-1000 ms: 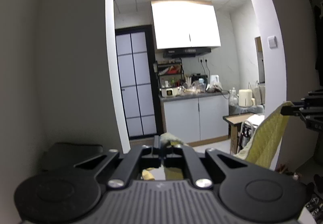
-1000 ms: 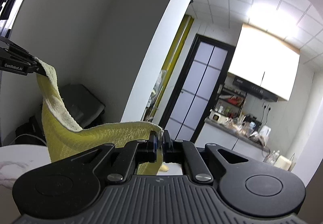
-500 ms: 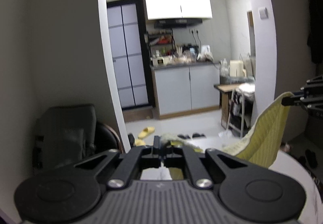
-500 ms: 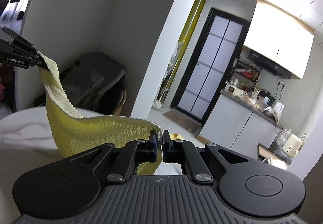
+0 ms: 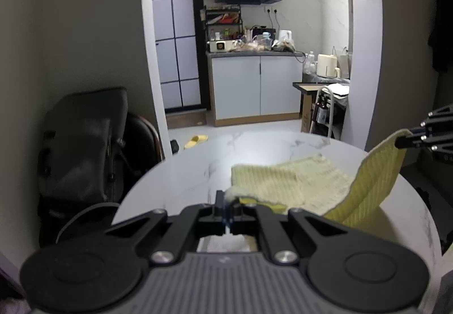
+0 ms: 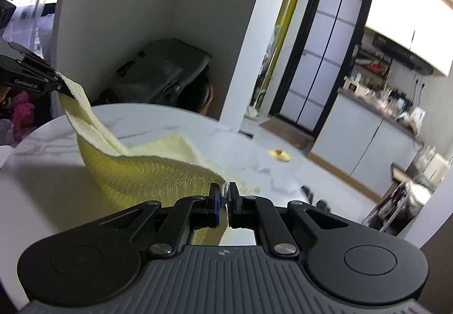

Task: Fold towel
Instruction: 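Lower the stretched towel flat onto the table with both grippers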

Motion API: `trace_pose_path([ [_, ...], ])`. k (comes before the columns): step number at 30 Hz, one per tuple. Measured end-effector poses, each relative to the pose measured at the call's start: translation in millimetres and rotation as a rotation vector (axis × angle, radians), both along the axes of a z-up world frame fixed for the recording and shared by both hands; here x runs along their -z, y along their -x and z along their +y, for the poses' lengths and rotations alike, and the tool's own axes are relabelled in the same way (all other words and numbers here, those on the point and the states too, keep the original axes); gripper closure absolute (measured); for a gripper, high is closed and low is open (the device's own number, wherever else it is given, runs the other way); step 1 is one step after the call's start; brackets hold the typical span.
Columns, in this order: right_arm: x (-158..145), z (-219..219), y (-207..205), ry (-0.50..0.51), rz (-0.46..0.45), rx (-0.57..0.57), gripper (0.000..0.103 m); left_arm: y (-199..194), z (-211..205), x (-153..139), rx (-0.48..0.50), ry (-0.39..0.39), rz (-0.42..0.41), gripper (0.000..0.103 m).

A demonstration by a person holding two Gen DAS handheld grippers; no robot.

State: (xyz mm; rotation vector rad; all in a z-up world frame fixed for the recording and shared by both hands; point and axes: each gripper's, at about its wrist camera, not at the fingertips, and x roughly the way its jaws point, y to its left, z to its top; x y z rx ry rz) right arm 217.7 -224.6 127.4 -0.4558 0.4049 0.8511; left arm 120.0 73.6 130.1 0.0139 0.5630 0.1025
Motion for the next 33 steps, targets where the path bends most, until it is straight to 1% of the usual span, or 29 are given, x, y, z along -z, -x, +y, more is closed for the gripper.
trace_pose_path([
  [2,4.4,-2.7,7.8,-0.001,0.013,-0.007,0.097,6.4,2.4,4.9,-0.017,0.025,0.013,0.101],
  [5,12.1,-8.8,13.9,-0.013,0.037,-0.021,0.097,16.4,-1.2,13.3,-0.030,0.036,0.024,0.101],
  [10,23.1,-17.9,27.4,-0.040,0.092,-0.040,0.097,31.7,-2.2,29.7,-0.091,0.123,0.024,0.100],
  [11,25.0,-18.6,29.2,-0.037,0.096,-0.041,0.097,36.3,-2.9,34.9,-0.124,0.131,0.014,0.100],
  [15,32.4,-27.6,35.6,-0.018,0.122,-0.043,0.097,43.1,-3.5,43.7,-0.160,0.163,0.000,0.100],
  [19,40.2,-33.7,43.5,-0.007,0.152,-0.038,0.097,48.8,-2.1,47.9,-0.187,0.188,-0.014,0.099],
  [23,45.8,-37.3,55.5,0.002,0.160,-0.038,0.097,57.4,-3.5,51.1,-0.205,0.197,-0.025,0.098],
  [29,52.3,-36.4,64.8,0.015,0.186,-0.039,0.095,65.4,-2.7,62.8,-0.226,0.218,-0.010,0.098],
  [33,54.5,-35.2,67.3,0.048,0.195,-0.045,0.094,68.3,3.6,68.8,-0.249,0.243,-0.011,0.098],
])
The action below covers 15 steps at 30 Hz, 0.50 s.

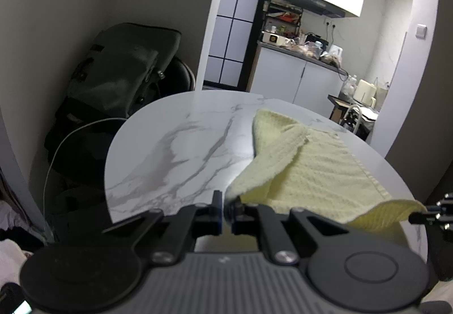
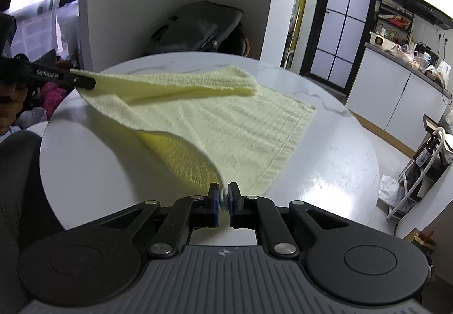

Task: Fold towel
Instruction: 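Lower the stretched towel flat onto the table with both grippers, then open the right gripper and release the towel while the left gripper holds its edge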

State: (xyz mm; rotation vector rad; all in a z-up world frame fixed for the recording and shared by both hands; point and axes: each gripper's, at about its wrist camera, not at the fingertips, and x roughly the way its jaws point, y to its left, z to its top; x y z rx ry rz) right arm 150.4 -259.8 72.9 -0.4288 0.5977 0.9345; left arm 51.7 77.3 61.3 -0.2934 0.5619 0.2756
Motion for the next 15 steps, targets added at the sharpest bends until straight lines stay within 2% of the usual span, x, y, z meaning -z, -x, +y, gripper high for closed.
trace_pose_path([
  [2,0.7,-0.1,2.6,0.020,0.000,0.000,0.093,-0.3,2.2,1.5,-0.005,0.007,-0.001,0.098],
  [6,1.4,-3.2,4.9,0.043,0.005,-0.009,0.080,-1.8,2.1,4.4,0.002,0.014,-0.004,0.098],
  [15,-7.7,-5.6,9.7,0.048,-0.004,-0.027,0.073,-0.1,6.1,13.0,-0.005,0.044,-0.004,0.098],
])
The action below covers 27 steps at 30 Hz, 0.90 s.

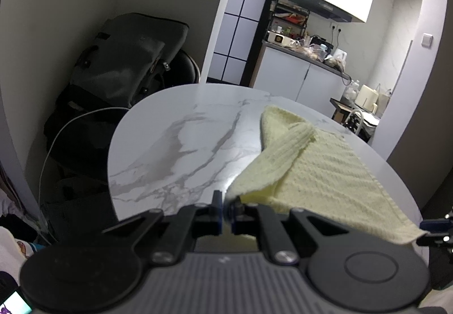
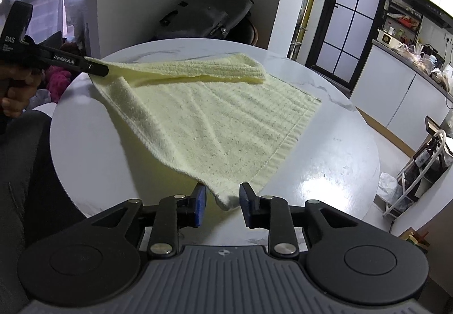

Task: Fold towel
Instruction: 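Open the right gripper and release the towel while the left gripper holds its edge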

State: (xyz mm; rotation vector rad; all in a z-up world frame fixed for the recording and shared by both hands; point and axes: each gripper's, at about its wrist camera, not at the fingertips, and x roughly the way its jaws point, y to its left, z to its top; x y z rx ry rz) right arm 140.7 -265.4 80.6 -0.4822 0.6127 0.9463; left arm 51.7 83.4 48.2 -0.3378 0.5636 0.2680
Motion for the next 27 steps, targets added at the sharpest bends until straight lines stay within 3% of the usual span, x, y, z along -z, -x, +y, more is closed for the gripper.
trace_pose_path([
  [11,-11.3,7.7,-4.0,-0.004,-0.034,0.026,0.073,4.4,11.7,8.9,-0.011,0.035,-0.001,0.097],
  [22,-10.3,10.5,4.3,0.034,0.003,-0.066,0.073,15.1,16.7,10.8,-0.030,0.069,-0.022,0.096],
  [27,7.1,3.9,2.6,0.087,0.053,-0.080,0.073,18.3,17.2,11.6,-0.041,0.083,-0.026,0.098],
])
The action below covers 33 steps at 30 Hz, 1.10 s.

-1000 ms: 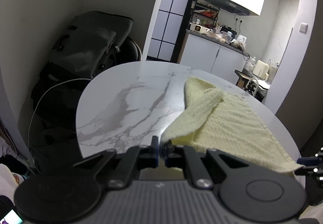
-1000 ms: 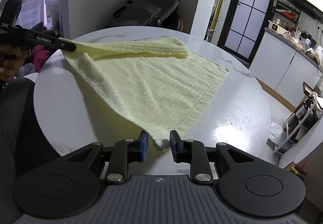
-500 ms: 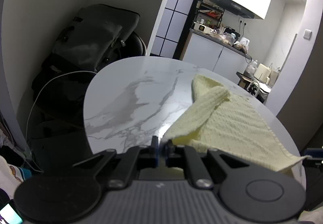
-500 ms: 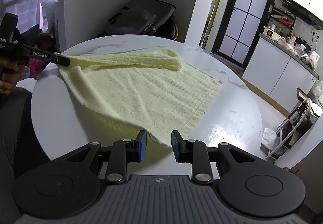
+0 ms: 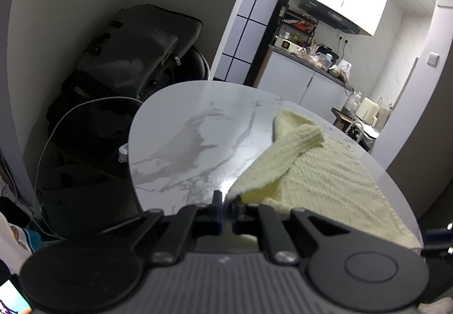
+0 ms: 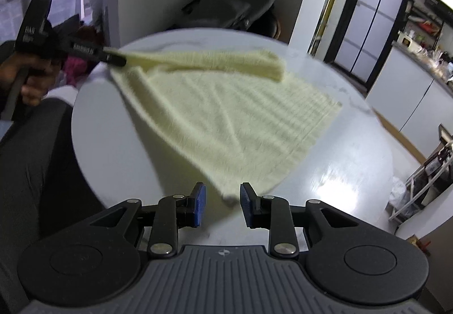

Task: Fold towel
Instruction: 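Open the right gripper and release the towel while the left gripper holds its edge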

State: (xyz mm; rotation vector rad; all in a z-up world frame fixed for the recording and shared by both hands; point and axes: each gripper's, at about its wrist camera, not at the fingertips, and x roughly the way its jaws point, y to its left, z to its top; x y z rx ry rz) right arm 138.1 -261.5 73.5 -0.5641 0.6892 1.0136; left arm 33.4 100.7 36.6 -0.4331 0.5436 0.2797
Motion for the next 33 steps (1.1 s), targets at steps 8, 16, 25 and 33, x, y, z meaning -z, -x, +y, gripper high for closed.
trace_pose_path([
  [8,9.1,-10.6,-1.3,0.009,0.042,0.020,0.079,8.7,-0.8,-1.3,-0.024,0.023,0.006,0.098],
  [16,-12.8,-25.6,-7.3,-0.039,0.050,0.013,0.073,12.3,-5.9,-5.0,-0.027,0.017,0.009,0.098],
  [25,-9.7,-6.5,-31.7,-0.071,0.027,0.060,0.073,15.6,-8.3,-5.7,-0.047,0.029,0.007,0.098],
  [33,6.8,25.2,-57.5,-0.073,0.022,0.077,0.073,14.1,-11.3,-6.2,-0.056,0.030,0.009,0.099],
])
